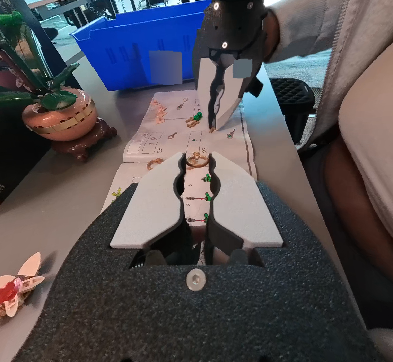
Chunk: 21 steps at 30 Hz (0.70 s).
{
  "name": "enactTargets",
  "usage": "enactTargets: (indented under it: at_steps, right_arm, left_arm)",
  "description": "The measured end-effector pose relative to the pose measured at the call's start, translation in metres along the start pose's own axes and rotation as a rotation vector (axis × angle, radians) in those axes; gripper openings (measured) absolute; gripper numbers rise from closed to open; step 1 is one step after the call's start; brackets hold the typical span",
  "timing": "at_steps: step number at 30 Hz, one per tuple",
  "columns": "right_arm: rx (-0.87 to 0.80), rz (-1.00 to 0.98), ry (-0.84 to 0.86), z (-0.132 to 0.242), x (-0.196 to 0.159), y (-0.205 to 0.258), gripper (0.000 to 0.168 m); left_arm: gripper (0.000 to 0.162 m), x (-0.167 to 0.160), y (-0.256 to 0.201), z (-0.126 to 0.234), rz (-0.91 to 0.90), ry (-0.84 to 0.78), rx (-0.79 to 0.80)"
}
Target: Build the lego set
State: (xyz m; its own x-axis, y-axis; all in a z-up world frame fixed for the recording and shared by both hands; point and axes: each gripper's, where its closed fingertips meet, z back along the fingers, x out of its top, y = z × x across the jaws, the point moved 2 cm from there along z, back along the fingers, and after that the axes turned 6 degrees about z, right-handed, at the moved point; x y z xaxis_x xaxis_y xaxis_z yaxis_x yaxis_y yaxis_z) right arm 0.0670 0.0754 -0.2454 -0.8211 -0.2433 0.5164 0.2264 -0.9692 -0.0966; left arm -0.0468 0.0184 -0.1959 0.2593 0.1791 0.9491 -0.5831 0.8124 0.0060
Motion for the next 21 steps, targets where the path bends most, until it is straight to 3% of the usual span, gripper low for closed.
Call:
enactTargets:
  at_steps: [4, 11, 17, 21]
  right_arm:
    - [0.024, 0.177, 0.016, 0.002, 0.001, -0.003, 0.006]
    - [0.056, 0.26, -0.123, 0.019, 0.038, 0.0, 0.006]
    - [0.121, 0.303, -0.231, 0.008, 0.067, 0.021, 0.006]
    - [0.116, 0.291, -0.322, 0.006, 0.077, 0.022, 0.006]
  left_arm:
    - [0.019, -0.001, -0.001, -0.002, -0.009, 0.015, -0.001]
    - [0.019, 0.0, -0.01, -0.012, 0.024, 0.039, -0.038]
    - [0.019, -0.006, -0.013, -0.018, 0.011, 0.097, -0.031]
    - [0.019, 0.002, -0.016, -0.014, 0.001, 0.012, -0.056]
